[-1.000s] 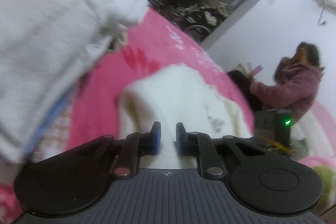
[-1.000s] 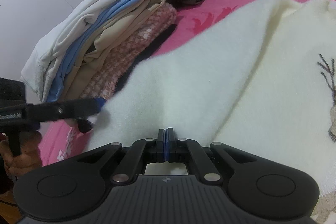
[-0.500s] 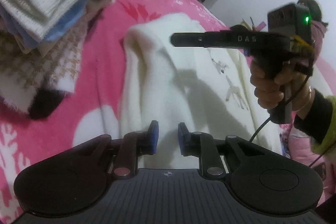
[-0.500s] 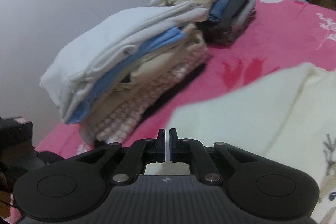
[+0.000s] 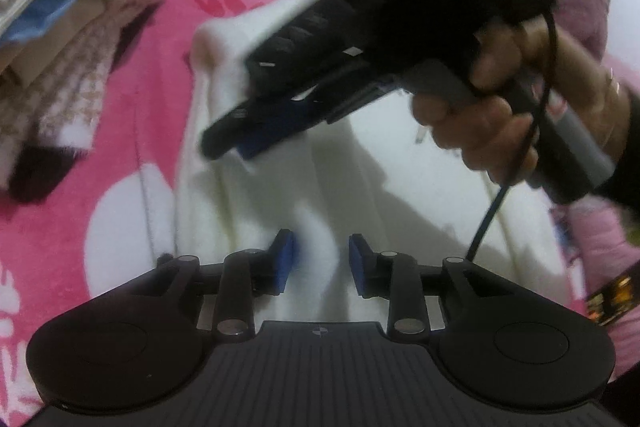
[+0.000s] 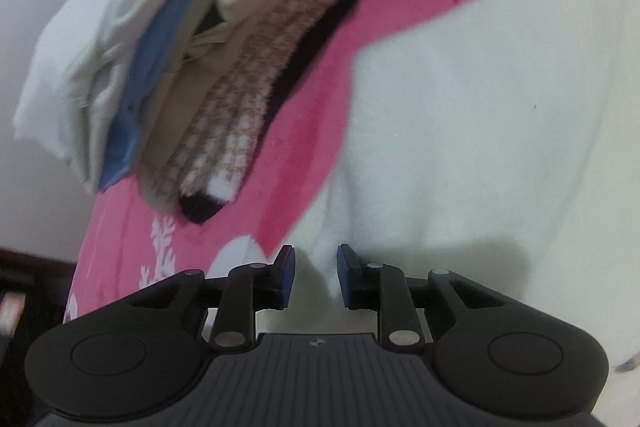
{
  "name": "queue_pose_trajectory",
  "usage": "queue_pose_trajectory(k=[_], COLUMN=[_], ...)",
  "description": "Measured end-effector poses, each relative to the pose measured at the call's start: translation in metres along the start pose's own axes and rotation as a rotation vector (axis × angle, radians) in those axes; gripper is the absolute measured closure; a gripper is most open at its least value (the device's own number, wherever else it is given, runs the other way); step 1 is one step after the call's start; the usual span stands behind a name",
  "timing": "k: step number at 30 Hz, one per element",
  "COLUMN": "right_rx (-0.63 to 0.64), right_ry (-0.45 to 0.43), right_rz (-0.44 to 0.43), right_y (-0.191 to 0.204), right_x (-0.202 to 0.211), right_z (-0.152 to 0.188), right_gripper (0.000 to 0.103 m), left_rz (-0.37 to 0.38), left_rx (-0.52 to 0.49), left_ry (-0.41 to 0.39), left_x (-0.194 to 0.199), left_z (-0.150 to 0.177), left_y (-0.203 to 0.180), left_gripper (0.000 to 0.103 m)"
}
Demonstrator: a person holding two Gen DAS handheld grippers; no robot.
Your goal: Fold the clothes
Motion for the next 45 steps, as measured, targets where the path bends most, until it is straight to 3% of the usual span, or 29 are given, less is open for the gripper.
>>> queue_pose_trajectory(k=[1, 4, 8, 17, 39, 42, 45], right_rx=[-0.001, 0.026, 0.061, 0.044, -0.010, -0.012, -0.020], right_ry=[0.001, -0.001, -0.009, -0.028, -0.044, -0.046, -0.047], right_rz=[0.001, 0.021, 0.041, -0.039, -0.125, -0.124, -0.121], right_y=[0.002, 0.008, 0.012, -0.006, -0.024, -0.025, -0.026], right_x=[-0.002, -0.002, -0.001, 0.000, -0.001, -0.001, 0.000], right_z=[0.000, 0.002, 0.006, 0.009, 0.010, 0.009, 0.008], right_gripper=[0.066, 0.061, 0.061, 0.065, 0.065, 0.065, 0.065], left_rz=[-0.018, -0.043, -0.041, -0.065, -0.143, -0.130, -0.105], left_rx=[-0.017, -0.035, 0.028, 0.072, 0.051, 0.051, 0.019], left_ry=[-0.006, -0.019, -0.039, -0.031, 0.080, 0.068, 0.031], left_x=[0.000, 0.007, 0.030, 0.042, 0.011, 0.010, 0.018], left_z=[0.001, 0.005, 0.011, 0.014, 0.007, 0.006, 0.009], left_y=[-0.004, -0.010, -0.001, 0.015, 0.021, 0.020, 0.014], left_gripper=[0.069, 0.069, 0.069, 0.069, 0.067, 0.072, 0.090])
Point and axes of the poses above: each gripper's, at about its wrist camera, not at the fingertips, and x roughly against the way its jaws point, y to its left, z to its underside, the point moved 2 cm from there along -x, roughly the way its jaws point, and after that the axes turned 12 degrees about y, right-handed, at the moved point
